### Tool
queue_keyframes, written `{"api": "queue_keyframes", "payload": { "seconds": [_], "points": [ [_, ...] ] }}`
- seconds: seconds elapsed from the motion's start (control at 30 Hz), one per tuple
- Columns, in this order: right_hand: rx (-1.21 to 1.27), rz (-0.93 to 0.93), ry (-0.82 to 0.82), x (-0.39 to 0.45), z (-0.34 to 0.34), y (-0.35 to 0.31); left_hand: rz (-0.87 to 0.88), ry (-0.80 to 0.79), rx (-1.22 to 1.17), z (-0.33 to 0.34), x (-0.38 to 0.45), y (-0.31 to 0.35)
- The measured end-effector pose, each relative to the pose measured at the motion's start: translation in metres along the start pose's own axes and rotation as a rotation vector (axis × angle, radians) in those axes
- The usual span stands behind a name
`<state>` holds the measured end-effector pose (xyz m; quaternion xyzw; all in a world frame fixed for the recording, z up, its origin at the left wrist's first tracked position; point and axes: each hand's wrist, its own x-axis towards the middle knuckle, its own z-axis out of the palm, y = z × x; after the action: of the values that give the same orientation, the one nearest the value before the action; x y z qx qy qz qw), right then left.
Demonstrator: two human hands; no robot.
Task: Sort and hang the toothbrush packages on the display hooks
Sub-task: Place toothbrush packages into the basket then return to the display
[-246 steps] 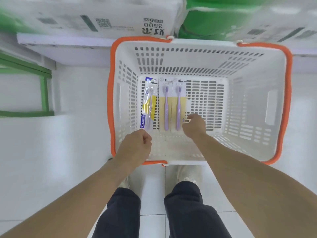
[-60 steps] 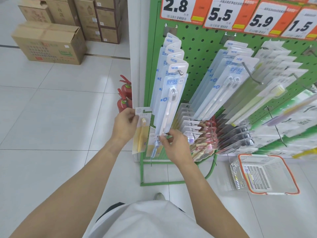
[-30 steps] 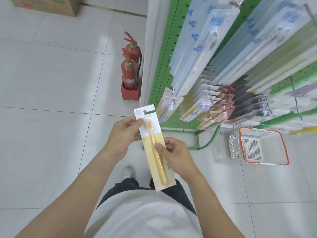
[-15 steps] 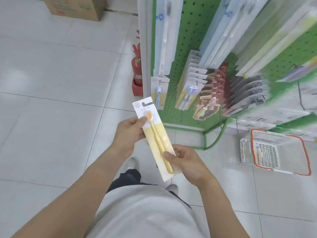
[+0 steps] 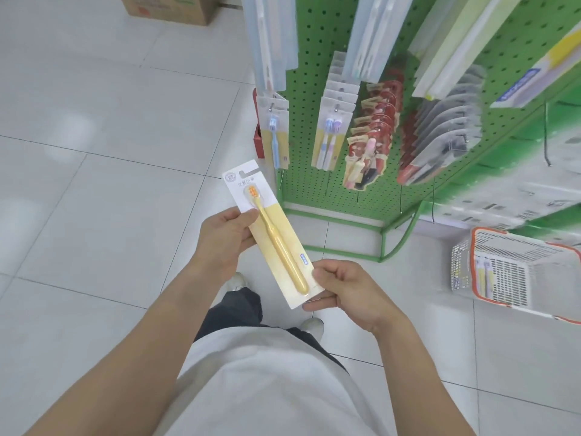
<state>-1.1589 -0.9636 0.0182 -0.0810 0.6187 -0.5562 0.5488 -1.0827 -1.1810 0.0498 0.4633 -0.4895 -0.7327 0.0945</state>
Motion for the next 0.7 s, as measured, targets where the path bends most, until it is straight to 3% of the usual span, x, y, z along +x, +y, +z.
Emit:
{"api": "queue_keyframes", "payload": {
  "seconds": [0.2, 0.37, 0.5, 0.7],
  "points": [
    [-0.037, 0.021, 0.047, -0.017, -0.008, 0.003, -0.015, -0.071, 0.036, 0.018, -0.005, -0.006],
    [0.019, 0.0, 0.147, -0.028, -0.009, 0.003, 0.019, -0.252, 0.109, 0.044, -0.009, -0.006],
    [0.099, -0.154, 0.208, -0.03, -0.005, -0.004, -0.037, -0.437, 0.144, 0.057, -0.008, -0.003],
    [0.159, -0.279, 0.334, -0.02, 0.004, -0.015, -0.022, -0.393, 0.148, 0.065, -0.005, 0.013]
  ]
}}
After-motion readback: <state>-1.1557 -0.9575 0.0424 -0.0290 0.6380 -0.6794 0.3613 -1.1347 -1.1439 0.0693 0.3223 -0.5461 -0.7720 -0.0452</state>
